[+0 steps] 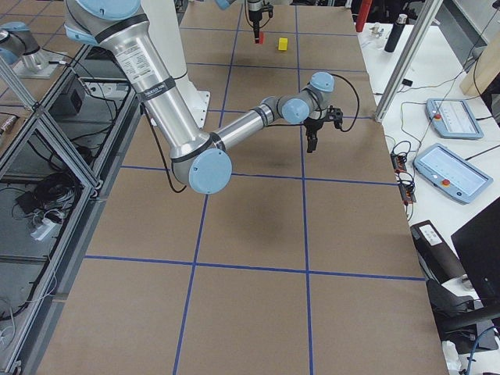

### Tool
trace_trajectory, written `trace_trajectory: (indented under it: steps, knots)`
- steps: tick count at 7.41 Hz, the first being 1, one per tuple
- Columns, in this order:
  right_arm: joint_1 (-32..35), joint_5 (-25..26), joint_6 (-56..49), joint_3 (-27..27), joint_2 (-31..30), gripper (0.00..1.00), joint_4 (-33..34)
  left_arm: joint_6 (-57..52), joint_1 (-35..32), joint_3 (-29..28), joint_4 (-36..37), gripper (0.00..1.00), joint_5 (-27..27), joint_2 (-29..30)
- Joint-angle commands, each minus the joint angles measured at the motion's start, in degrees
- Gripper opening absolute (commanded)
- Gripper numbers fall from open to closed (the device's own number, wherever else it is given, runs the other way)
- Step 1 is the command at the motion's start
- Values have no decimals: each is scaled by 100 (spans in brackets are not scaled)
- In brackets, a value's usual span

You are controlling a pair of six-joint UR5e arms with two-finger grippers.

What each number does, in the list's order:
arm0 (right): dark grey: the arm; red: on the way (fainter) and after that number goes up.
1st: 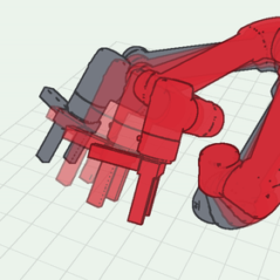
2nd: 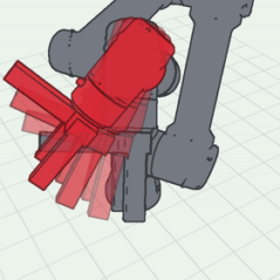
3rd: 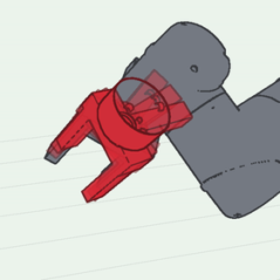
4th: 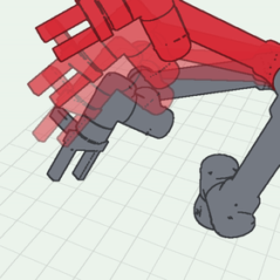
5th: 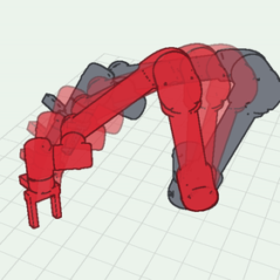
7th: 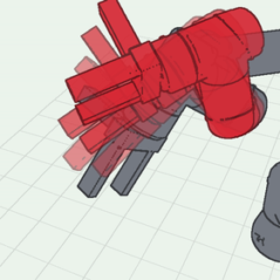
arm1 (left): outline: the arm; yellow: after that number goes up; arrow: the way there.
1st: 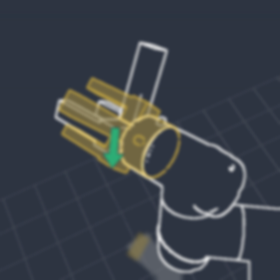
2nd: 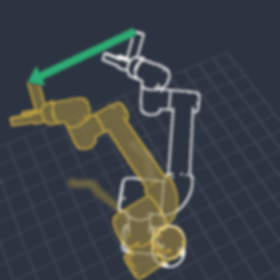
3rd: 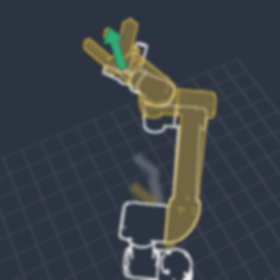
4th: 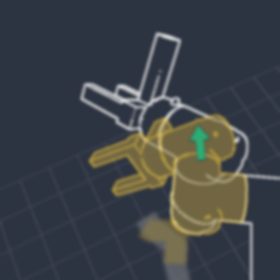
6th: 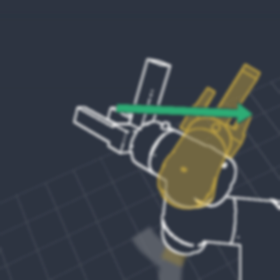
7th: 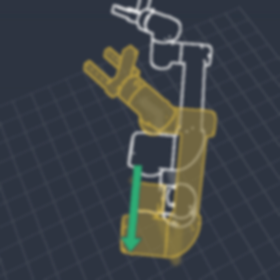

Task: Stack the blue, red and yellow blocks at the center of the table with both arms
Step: 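Carry the red cube with the left gripper over the blue cube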

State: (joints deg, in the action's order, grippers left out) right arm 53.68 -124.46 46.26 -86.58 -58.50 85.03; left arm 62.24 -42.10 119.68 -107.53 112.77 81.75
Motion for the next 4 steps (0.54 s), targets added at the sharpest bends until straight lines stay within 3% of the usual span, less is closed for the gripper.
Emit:
trace_trajectory:
  steps: [1,2,4]
  knots:
    - [20,10,-56,9,-39,100,5,42,43,144,2464,0,0,2081]
    - [63,-16,-47,-86,-39,100,-4,173,79,-126,3074,0,-18,2995]
    - [107,-34,-73,-237,-188,100,-4,998,508,-1151,3177,0,-175,4430]
